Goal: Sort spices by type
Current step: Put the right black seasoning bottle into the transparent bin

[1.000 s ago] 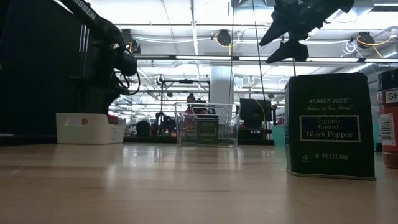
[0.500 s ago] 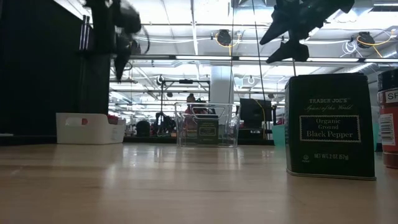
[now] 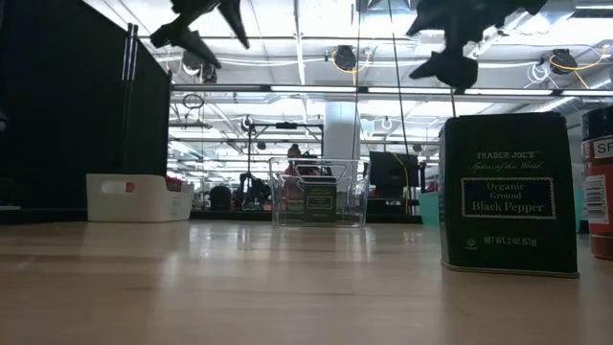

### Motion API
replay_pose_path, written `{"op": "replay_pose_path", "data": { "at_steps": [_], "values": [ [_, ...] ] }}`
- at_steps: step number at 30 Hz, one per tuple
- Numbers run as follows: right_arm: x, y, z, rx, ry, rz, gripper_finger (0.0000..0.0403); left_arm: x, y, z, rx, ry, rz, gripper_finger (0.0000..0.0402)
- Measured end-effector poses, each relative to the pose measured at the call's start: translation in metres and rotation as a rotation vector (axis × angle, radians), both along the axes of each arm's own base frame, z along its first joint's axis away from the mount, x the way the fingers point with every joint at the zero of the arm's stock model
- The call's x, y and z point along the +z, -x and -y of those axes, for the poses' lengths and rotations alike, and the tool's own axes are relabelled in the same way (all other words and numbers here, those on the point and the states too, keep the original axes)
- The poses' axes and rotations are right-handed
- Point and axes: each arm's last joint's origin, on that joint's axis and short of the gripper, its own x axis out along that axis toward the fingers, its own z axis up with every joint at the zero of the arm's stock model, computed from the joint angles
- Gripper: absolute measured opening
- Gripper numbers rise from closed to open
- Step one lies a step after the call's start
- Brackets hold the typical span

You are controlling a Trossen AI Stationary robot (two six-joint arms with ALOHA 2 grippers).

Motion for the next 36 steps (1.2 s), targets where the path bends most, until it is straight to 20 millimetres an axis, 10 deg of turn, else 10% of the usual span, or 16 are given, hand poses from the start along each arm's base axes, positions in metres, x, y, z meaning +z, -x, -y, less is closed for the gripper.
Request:
{"op": "replay_pose_path", "data": {
  "at_steps": [17,27,36],
  "values": [
    [0.070,-0.001,-0.062,0.041,-0.077,-0.110,0.0231,-0.004,-0.010,0.039,-0.192,-0.045,-0.045,0.0302],
    [0.034,-0.001,-0.123,-0.043,-0.458,-0.801,0.0212,-0.005,-0.011,0.051,-0.417,-0.051,-0.093,0.0302],
    [0.014,-0.001,-0.182,-0.191,-0.428,-0.893,0.0212,-0.005,-0.011,0.054,-0.455,-0.076,-0.107,0.0302]
  ]
}}
